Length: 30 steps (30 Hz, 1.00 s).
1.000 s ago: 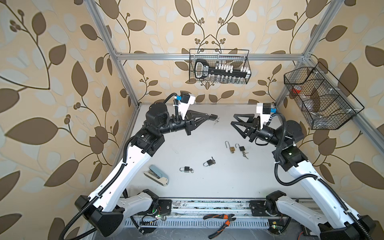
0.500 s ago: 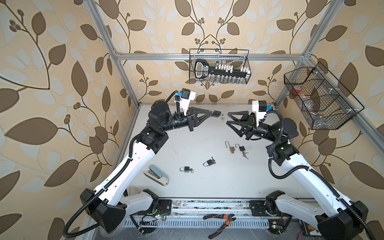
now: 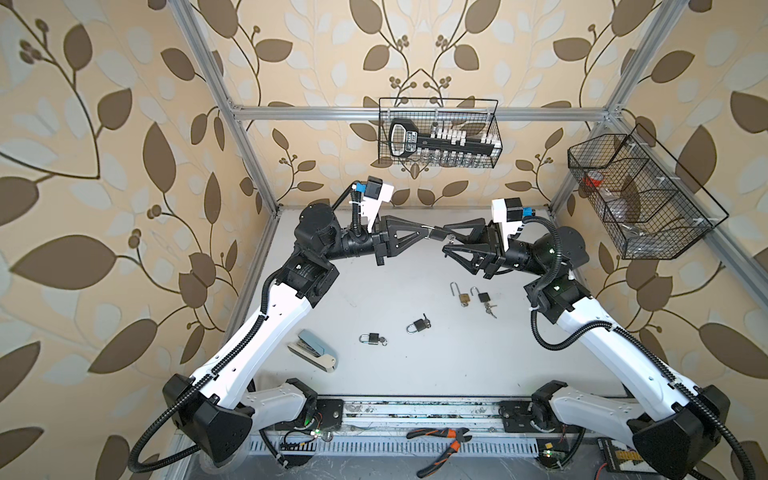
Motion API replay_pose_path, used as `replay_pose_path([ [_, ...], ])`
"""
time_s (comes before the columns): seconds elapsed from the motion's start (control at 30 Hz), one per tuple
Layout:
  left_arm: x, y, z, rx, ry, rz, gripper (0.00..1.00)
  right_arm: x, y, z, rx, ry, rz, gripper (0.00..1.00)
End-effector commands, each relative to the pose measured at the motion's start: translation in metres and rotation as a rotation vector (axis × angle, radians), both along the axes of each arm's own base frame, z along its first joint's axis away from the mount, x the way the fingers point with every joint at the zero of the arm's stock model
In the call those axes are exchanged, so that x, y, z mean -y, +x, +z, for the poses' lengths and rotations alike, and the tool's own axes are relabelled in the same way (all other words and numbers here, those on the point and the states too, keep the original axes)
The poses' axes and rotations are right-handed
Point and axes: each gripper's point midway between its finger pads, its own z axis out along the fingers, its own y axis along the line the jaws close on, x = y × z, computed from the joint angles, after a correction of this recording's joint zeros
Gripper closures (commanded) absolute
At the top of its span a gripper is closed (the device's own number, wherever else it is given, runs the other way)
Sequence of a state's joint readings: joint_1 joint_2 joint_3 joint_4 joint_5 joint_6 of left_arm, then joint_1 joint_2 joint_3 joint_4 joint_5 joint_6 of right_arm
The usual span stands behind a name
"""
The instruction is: Lock with the key
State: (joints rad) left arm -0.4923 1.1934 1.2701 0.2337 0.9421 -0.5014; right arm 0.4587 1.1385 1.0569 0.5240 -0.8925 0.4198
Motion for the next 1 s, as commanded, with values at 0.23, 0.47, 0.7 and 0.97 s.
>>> replay_pose_path([
  [0.23, -0.002, -0.020, 0.018, 0.093, -0.040, -0.053, 1.00, 0.001, -0.012, 0.015, 0.029, 0.019, 0.010, 0.64],
  [0.47, -0.002, -0.022, 0.021, 0.100, -0.043, -0.059, 1.00, 0.000, -0.009, 0.019, 0.000, 0.027, 0.009, 0.73],
  [0.7, -0.002, -0.023, 0.020, 0.102, -0.040, -0.063, 1.00, -0.001, -0.011, 0.022, -0.009, 0.037, 0.017, 0.76],
  [0.97, -0.001, -0.024, 0.018, 0.103, -0.028, -0.059, 1.00, -0.004, -0.012, 0.023, -0.013, 0.038, 0.031, 0.80],
])
